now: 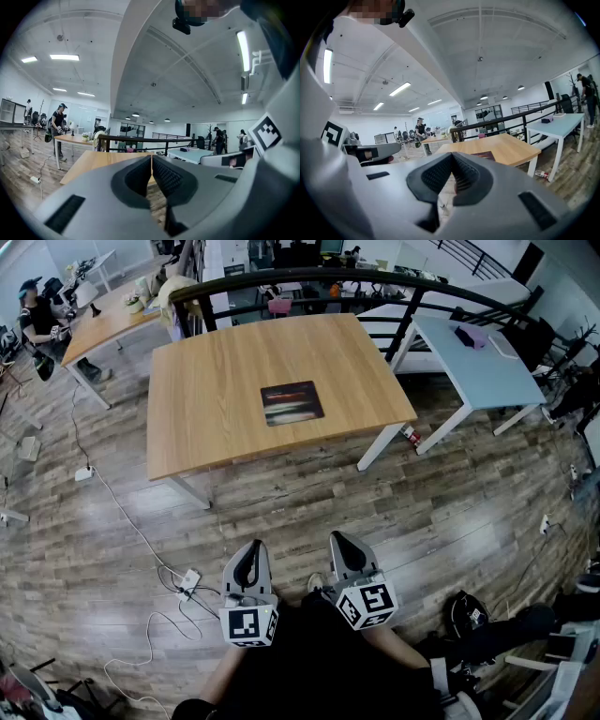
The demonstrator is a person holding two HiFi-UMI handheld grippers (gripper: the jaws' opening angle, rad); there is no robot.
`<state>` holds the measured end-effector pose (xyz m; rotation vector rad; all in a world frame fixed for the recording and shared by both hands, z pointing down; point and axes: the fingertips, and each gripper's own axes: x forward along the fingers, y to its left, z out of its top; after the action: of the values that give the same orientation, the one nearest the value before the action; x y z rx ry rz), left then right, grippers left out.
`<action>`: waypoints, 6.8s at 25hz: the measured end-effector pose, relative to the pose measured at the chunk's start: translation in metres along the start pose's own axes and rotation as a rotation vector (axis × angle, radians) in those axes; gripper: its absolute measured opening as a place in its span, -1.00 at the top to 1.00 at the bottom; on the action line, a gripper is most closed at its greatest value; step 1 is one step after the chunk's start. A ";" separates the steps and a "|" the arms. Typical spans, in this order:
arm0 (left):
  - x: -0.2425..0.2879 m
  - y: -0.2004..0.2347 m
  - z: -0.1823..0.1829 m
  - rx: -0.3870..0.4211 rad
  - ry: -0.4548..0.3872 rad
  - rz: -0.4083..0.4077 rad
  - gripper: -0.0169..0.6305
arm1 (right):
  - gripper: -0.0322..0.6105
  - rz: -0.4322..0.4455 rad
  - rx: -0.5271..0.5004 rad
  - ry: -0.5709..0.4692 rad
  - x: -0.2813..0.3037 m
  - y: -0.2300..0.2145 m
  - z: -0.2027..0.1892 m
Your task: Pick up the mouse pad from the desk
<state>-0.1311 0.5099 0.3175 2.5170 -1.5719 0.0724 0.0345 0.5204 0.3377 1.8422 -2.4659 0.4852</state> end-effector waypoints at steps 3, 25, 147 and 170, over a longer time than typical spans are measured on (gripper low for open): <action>-0.001 -0.003 0.003 -0.002 0.000 -0.003 0.86 | 0.81 0.003 -0.004 -0.001 -0.001 0.002 0.003; 0.041 -0.057 -0.009 -0.005 -0.014 0.032 0.86 | 0.80 0.052 -0.014 0.004 -0.017 -0.064 0.002; 0.579 0.204 -0.296 -0.331 0.881 0.124 0.24 | 0.19 -0.063 0.097 0.955 0.582 -0.332 -0.190; 0.581 0.190 -0.294 -0.356 0.903 0.080 0.23 | 0.19 -0.153 0.122 0.949 0.572 -0.372 -0.181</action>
<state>-0.0296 -0.0369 0.7067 1.7344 -1.1510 0.7443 0.1823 -0.0588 0.7125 1.3247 -1.6631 1.1734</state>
